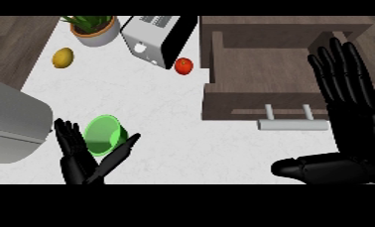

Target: Pick up the cup, place it into the drawer and close the drawer

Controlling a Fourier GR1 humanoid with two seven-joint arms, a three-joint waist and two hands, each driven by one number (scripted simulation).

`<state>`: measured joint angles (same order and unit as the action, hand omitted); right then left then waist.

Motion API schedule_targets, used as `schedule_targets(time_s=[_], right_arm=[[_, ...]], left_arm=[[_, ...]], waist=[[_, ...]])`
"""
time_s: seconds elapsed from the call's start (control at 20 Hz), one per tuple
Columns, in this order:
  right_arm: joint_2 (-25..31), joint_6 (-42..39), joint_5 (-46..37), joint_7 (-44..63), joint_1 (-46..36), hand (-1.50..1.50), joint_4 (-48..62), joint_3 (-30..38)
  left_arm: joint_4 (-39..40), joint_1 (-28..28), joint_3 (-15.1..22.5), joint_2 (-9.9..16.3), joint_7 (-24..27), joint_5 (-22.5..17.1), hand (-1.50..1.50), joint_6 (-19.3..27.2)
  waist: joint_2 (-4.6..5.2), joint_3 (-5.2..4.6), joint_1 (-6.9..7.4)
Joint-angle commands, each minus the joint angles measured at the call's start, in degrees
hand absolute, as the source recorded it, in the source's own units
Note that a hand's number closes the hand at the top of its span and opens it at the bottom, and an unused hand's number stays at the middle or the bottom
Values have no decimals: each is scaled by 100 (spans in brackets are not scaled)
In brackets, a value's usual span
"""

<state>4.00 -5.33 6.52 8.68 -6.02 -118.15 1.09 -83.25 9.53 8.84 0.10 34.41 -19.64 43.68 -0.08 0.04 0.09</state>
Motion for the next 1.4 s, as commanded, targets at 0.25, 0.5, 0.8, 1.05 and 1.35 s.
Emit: schedule_targets(time_s=[0.25,0.5,0.8,1.05,1.35], right_arm=[[60,-115,114,-63,181,-150,-62,138],[126,-118,217,207,62,-150,-293,170],[241,-193,497,472,-220,-150,-272,298],[-18,-100,77,-167,13,-150,137,120],[66,-57,121,460,219,-150,-633,43]], left_arm=[[1326,-156,-612,-8,1245,-854,-150,-808],[1546,-266,-548,-5,1417,-971,-150,-740],[1867,-509,-880,132,1146,-941,-150,-1037],[2170,-531,-915,109,1443,-856,-150,-1280],[2665,-900,-1122,-2,1848,-1022,-150,-1552]], waist=[[8,-8,-12],[7,-7,-15],[8,-7,-22],[6,-4,-6],[3,-5,-16]])
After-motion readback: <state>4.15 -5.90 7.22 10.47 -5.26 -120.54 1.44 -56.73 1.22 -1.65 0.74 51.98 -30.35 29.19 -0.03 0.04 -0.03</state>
